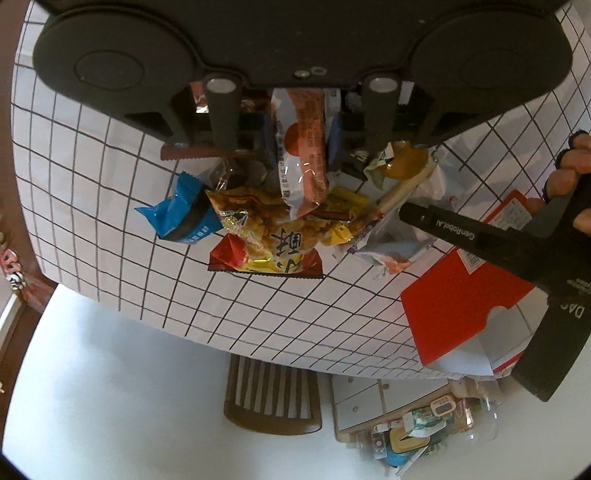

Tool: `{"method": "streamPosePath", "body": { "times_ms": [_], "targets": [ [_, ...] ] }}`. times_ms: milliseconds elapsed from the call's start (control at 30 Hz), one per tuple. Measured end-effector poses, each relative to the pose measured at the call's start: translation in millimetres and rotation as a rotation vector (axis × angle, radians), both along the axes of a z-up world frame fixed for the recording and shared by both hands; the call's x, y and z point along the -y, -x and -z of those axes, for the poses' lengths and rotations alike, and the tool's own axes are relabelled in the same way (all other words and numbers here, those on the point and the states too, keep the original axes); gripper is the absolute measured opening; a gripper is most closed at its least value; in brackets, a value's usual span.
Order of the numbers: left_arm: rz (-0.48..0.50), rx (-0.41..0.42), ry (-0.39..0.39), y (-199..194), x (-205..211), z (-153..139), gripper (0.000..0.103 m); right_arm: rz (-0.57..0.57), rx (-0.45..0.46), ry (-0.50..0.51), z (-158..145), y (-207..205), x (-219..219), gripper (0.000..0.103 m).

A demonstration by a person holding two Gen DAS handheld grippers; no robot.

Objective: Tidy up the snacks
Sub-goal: 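Grasp a white wafer bar with the left tool while the right tool grasps another wafer bar, then lift both wafer bars and carry them over the red box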

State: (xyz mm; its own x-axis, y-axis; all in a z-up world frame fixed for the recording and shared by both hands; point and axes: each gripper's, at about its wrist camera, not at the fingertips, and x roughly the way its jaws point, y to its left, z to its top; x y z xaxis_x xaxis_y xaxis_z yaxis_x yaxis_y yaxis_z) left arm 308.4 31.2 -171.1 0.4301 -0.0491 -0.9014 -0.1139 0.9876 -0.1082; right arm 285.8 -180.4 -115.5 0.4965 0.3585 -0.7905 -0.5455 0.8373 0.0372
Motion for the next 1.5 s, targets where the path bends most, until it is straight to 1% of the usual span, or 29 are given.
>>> {"method": "streamPosePath", "body": {
  "times_ms": [133,333,433,533,667,933,1067,1200,1300,1500],
  "targets": [
    [-0.02,0.018,-0.021,8.2,-2.7,-10.5,0.026,0.032,0.041,0.003,-2.8,10.6,-2.2,0.024],
    [-0.016,0.054,-0.013,25.7,-6.2,-33.0,0.026,0.076,0.069,-0.034,-18.6,23.9,2.8,0.024],
    [-0.019,0.067,-0.013,37.0,-8.0,-46.2,0.026,0.081,0.09,-0.049,-30.6,32.6,4.9,0.024],
    [-0.021,0.078,0.012,47.9,-11.3,-57.7,0.026,0.089,0.105,-0.064,-43.2,40.6,6.3,0.024],
    [-0.027,0.095,0.018,63.4,-17.9,-76.2,0.026,0.095,0.113,-0.091,-60.7,51.4,5.9,0.024],
    [-0.008,0.15,0.036,86.7,-39.5,-117.1,0.026,0.084,0.148,-0.145,-97.3,66.2,-11.0,0.024],
    [-0.006,0.178,0.041,89.8,-56.3,-134.0,0.026,0.075,0.158,-0.167,-113.1,67.8,-27.2,0.024],
    [0.005,0.204,0.048,90.3,-82.5,-148.6,0.026,0.073,0.165,-0.174,-124.7,68.1,-52.2,0.024],
    [0.006,0.215,0.044,90.7,-106.9,-156.0,0.026,0.068,0.17,-0.177,-130.8,67.5,-76.5,0.024],
    [0.0,0.215,0.007,88.8,-157.5,-160.4,0.026,0.061,0.175,-0.197,-138.2,67.2,-138.1,0.024]
  ]
}}
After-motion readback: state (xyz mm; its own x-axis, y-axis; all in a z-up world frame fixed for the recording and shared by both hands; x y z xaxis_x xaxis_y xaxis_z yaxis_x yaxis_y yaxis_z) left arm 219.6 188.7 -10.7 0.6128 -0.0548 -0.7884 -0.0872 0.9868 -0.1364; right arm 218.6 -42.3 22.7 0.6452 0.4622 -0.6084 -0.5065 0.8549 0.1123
